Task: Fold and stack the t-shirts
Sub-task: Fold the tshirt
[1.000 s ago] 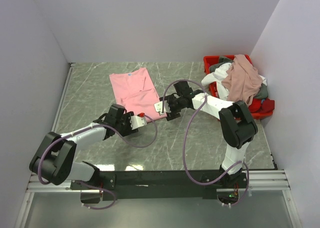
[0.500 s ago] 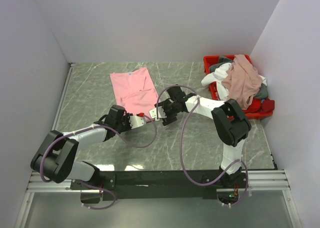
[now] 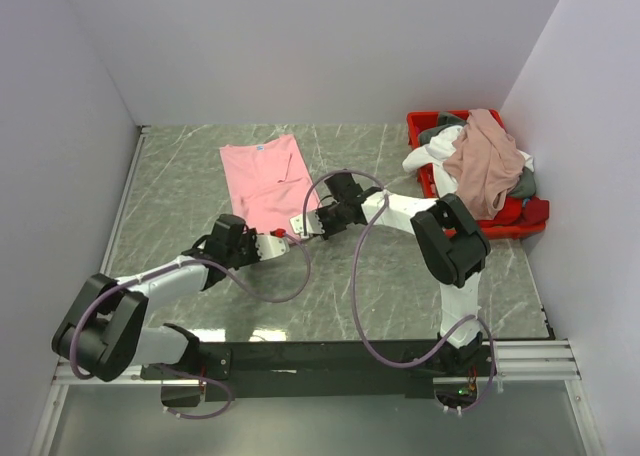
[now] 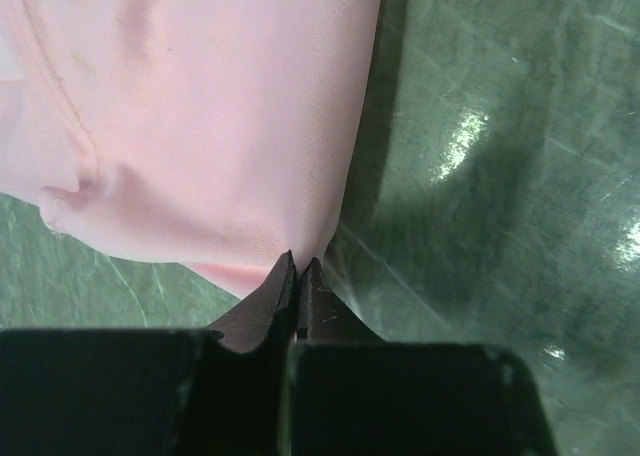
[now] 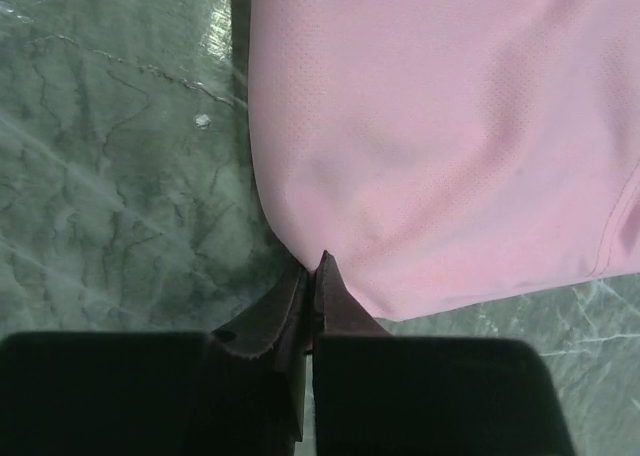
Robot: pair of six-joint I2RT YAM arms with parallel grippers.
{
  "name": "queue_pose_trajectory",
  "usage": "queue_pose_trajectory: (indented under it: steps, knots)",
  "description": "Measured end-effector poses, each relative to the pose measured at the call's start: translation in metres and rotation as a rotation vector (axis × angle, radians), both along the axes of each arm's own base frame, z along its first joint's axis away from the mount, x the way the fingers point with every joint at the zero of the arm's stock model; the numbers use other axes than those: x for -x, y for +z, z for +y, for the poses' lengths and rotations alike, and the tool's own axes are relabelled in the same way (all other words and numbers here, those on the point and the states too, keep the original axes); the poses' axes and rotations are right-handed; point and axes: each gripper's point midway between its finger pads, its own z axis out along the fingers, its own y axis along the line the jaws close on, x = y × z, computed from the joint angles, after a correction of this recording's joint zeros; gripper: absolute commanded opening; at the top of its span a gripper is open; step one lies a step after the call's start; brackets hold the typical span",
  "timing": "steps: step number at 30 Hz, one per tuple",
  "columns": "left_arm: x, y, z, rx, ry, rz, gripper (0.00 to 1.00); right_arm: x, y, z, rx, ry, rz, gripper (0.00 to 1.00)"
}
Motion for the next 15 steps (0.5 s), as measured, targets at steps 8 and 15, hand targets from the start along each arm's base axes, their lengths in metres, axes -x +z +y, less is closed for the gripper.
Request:
queue_pose_trajectory:
  steps: [8,15]
  knots:
    - [0.008,0.013,-0.004,0.025,-0.045,-0.012,0.00,0.009,0.007,-0.005,-0.006,0.002,0.027,0.00]
    - [0.028,0.017,-0.020,0.037,-0.123,0.019,0.00,0.032,0.041,-0.017,-0.058,0.008,0.036,0.00]
